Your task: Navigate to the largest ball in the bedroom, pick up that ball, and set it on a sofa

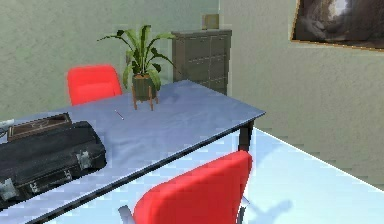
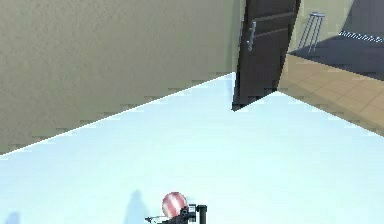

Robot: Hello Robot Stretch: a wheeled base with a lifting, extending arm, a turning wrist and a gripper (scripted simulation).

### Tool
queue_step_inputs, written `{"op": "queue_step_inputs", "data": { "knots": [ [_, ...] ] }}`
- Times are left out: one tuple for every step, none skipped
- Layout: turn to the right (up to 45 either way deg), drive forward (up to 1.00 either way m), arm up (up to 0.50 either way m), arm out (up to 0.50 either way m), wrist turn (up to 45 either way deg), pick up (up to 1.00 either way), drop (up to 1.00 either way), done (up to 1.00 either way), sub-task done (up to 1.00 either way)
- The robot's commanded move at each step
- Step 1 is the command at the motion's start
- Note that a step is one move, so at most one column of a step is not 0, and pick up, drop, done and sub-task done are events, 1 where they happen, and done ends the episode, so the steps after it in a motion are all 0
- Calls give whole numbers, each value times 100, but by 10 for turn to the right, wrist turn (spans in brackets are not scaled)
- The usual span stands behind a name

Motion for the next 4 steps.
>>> {"op": "queue_step_inputs", "data": {
  "knots": [
    [0,0,0,0,450,0,0,0,0],
    [0,0,0,0,210,0,0,0,0],
    [0,0,-30,0,0,0,0,0,0],
    [0,0,0,0,0,100,0,0,0]
  ]
}}
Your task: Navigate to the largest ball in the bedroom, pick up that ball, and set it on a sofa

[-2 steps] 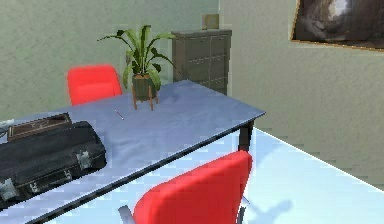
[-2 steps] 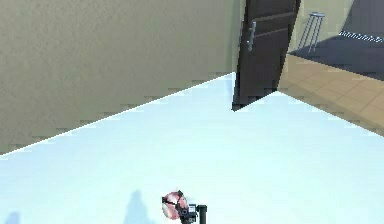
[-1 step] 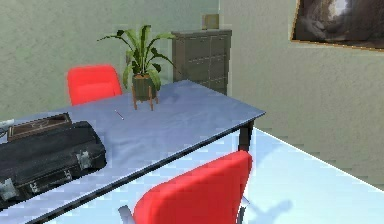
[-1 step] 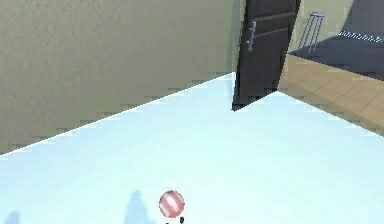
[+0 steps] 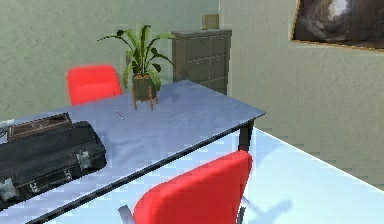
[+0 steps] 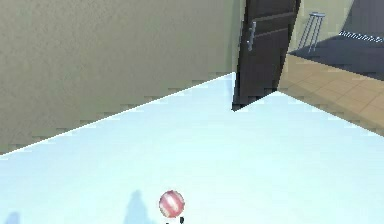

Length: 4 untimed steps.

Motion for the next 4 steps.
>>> {"op": "queue_step_inputs", "data": {
  "knots": [
    [0,0,10,0,0,0,0,0,0],
    [0,0,50,0,0,0,0,0,0],
    [0,0,48,0,0,0,0,0,0],
    [0,0,0,0,-450,0,0,0,0]
  ]
}}
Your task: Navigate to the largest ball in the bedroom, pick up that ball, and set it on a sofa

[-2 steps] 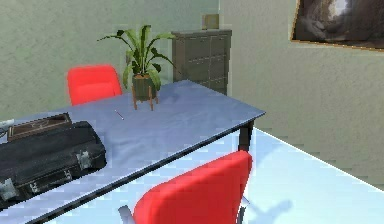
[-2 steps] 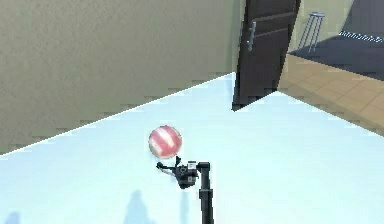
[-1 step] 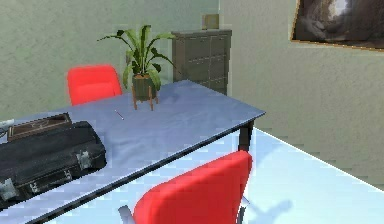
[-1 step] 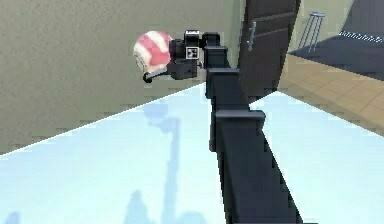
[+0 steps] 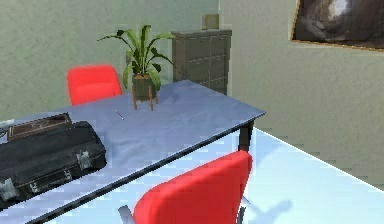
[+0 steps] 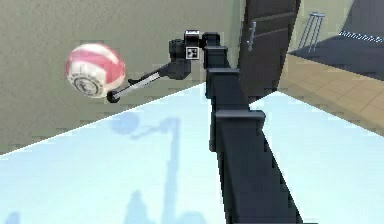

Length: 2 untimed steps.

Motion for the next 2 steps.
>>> {"op": "queue_step_inputs", "data": {
  "knots": [
    [0,0,0,0,-450,0,0,0,0],
    [0,0,0,0,-150,0,0,0,0]
  ]
}}
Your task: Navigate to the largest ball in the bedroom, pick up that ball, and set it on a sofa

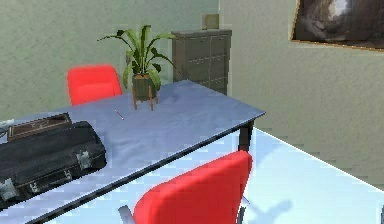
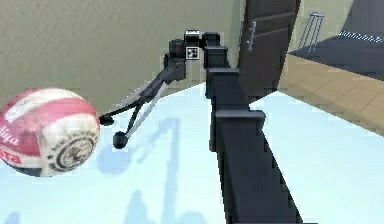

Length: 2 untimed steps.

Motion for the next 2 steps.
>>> {"op": "queue_step_inputs", "data": {
  "knots": [
    [0,0,0,-40,0,0,0,0,0],
    [450,0,0,0,0,0,0,0,0]
  ]
}}
